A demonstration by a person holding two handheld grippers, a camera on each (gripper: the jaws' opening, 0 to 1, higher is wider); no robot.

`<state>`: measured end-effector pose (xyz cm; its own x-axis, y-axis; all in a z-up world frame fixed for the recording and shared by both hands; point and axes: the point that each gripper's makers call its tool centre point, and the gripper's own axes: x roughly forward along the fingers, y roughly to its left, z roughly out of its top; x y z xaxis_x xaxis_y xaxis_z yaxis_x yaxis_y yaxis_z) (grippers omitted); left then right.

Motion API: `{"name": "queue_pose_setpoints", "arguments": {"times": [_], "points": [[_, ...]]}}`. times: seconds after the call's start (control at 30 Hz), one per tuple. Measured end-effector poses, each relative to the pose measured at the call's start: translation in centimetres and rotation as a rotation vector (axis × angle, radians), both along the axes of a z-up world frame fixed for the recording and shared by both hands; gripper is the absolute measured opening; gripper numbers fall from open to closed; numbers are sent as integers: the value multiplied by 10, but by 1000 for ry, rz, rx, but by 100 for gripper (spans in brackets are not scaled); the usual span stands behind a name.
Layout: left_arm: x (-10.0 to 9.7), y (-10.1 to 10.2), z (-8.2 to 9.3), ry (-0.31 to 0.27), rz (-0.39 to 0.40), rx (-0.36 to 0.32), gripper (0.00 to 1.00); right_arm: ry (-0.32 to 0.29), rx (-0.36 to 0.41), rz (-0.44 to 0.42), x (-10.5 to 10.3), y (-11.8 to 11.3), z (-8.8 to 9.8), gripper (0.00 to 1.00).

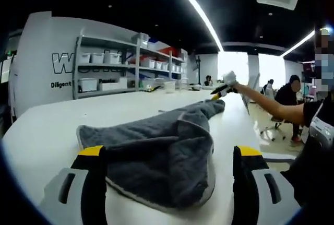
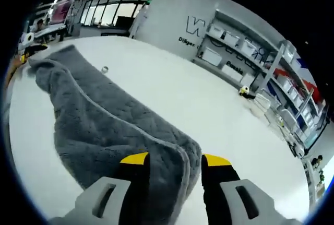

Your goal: Open the folded towel by lifting each exposed corner and separating the folded layers until the towel lies flat within the target outline without major curled edges

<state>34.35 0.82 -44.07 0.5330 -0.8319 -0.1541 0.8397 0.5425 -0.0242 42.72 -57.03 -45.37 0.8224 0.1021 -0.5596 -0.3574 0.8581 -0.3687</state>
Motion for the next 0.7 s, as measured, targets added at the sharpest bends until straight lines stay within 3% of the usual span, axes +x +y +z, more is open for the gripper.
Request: {"name": "queue_pose_setpoints", "arguments": {"times": [0.2,0.3,0.33,0.4,0.43,0.7], "points": [[-3,-6,-4,6,-19,30,99,121,-15,47,9,7,-22,35],[-3,-6,-1,0,-18,20,99,141,-33,36,12,2,-31,26],[-3,-6,0,-2,-18,17,99,140,-34,35,12,0,-32,22],[-4,-6,0,-5,-17,19,99,100,-30,41,12,1,-30,2],[-4,-6,0,-6,-17,22,99,73,-30,47,12,2,-28,0],[-5,-3,3,-12,-11,15,99,38,-51,81,2,5,-22,0]]}}
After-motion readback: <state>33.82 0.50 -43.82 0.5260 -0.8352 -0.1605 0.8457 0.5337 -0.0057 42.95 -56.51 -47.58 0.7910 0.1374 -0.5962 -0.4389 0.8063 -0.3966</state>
